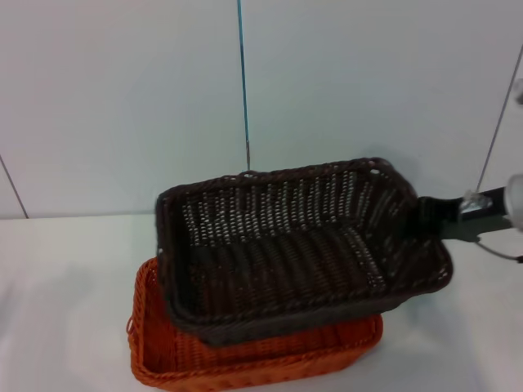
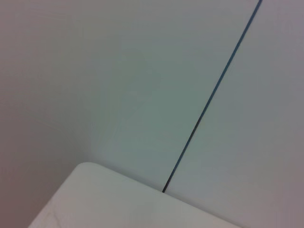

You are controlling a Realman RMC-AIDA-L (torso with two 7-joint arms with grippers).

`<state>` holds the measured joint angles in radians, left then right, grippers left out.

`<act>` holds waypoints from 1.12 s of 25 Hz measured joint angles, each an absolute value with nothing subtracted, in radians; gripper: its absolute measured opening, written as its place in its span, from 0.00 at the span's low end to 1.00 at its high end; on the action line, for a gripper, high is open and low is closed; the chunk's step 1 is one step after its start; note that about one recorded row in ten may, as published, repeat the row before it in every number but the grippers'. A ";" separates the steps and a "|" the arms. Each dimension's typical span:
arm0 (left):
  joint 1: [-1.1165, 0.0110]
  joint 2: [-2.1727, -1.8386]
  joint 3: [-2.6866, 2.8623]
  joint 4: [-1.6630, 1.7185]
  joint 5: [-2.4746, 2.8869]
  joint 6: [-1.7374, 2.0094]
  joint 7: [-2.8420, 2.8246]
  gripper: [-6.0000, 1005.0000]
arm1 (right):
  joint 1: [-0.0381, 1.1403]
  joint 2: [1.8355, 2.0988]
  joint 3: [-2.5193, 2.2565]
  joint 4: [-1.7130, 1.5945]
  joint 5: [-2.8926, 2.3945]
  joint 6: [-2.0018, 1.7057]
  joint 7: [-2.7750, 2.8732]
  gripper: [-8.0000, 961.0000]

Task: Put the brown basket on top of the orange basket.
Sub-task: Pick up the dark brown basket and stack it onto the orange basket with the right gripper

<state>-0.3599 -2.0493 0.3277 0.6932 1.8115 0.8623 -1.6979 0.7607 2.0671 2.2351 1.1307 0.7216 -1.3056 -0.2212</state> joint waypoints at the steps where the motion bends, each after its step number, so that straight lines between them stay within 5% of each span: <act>1: -0.358 -2.049 0.326 0.693 1.812 0.862 -1.698 0.87 | 0.765 2.069 2.228 1.120 0.723 -1.298 -0.221 0.18; 28: -0.364 -2.048 0.322 0.694 1.838 0.860 -1.705 0.87 | 0.776 2.075 2.091 0.967 0.813 -1.111 -0.221 0.19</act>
<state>-0.3636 -2.0477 0.3221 0.6939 1.8378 0.8605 -1.7051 0.7761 2.0751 2.0911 0.9668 0.8126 -1.1114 -0.2209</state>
